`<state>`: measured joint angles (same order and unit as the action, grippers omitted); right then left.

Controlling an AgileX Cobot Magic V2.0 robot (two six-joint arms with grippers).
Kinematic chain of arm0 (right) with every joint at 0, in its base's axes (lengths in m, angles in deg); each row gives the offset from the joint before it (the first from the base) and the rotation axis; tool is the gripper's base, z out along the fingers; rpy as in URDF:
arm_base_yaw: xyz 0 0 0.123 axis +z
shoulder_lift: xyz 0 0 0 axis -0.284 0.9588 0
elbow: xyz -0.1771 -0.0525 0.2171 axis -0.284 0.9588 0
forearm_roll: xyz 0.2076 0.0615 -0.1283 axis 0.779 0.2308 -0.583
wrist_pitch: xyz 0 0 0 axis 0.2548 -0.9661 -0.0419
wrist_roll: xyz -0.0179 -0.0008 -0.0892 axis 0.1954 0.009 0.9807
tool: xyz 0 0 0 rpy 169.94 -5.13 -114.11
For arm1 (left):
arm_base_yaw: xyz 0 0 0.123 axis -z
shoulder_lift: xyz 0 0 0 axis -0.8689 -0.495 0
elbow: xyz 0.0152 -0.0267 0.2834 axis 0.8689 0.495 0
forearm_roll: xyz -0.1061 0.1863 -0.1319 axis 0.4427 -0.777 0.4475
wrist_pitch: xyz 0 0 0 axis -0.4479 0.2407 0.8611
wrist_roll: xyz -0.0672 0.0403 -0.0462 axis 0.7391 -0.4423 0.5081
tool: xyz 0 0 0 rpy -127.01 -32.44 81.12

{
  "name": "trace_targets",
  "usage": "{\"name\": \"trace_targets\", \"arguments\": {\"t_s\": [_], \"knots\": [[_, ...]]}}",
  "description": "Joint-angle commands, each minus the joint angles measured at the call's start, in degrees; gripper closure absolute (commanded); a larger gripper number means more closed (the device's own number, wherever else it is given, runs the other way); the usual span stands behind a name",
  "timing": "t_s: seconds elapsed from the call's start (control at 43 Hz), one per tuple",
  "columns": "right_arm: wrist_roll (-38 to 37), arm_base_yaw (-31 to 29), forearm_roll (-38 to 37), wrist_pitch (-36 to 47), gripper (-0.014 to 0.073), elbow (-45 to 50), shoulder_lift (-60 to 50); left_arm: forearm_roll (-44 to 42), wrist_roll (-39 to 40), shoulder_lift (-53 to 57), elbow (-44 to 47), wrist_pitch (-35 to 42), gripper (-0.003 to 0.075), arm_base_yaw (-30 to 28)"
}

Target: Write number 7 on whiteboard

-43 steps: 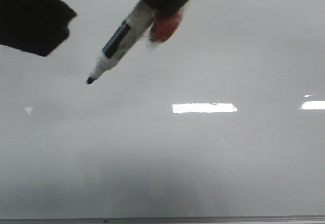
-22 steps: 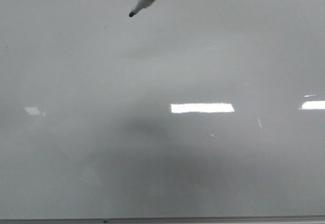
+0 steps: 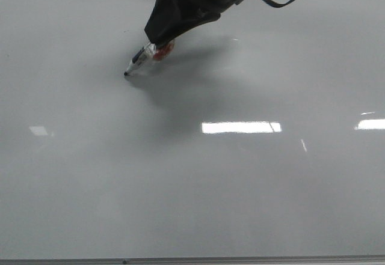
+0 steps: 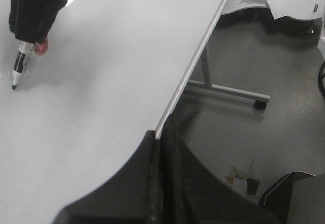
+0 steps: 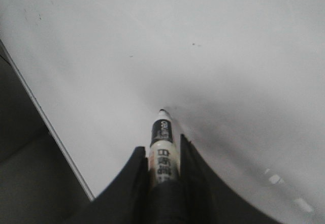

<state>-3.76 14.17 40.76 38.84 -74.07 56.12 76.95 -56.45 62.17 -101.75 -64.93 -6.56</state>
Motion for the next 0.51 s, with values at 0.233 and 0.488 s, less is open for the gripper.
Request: {"name": "trace_targets", "arguments": {"t_s": [0.233,0.488], "knots": [[0.0,-3.1,1.8,4.4,0.0652,-0.6,-2.1,0.6,0.6,-0.2,-1.7,4.3,0.0741,0.0],[0.1,-10.4,0.9,4.5,0.0652,6.4,-8.0,0.6,0.6,-0.2,-1.7,4.3,0.0741,0.0]]}}
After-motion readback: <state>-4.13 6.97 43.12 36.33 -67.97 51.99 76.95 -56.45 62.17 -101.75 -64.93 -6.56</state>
